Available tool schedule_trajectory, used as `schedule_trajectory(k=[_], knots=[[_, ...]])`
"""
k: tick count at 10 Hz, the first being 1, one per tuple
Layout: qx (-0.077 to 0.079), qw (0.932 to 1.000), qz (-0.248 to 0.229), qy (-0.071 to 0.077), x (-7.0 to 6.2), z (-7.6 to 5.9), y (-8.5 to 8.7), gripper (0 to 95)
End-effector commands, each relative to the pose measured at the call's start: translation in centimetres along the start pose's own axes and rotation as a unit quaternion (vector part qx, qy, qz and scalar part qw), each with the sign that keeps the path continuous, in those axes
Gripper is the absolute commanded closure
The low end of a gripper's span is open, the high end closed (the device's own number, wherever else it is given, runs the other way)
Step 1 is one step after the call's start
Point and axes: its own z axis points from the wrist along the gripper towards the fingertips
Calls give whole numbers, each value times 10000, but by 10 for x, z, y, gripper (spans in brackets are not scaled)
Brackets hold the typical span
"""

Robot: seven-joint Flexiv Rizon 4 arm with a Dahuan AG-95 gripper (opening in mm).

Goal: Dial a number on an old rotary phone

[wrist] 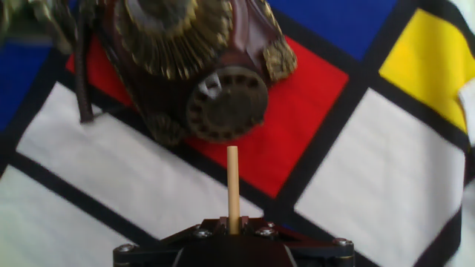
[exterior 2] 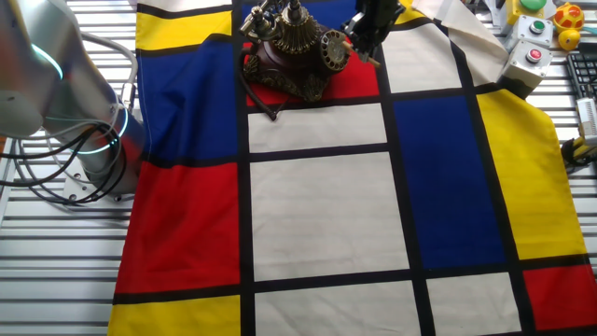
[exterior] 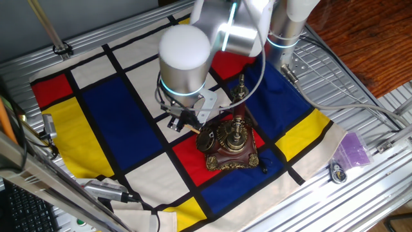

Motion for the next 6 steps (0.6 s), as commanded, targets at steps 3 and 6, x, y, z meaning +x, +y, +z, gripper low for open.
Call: schedule_trajectory(k=[3,6], knots=[[-88,10000,-1,-28,0,1,-4,950],[-142,9999,-32,-26,-6,2,-1,950]])
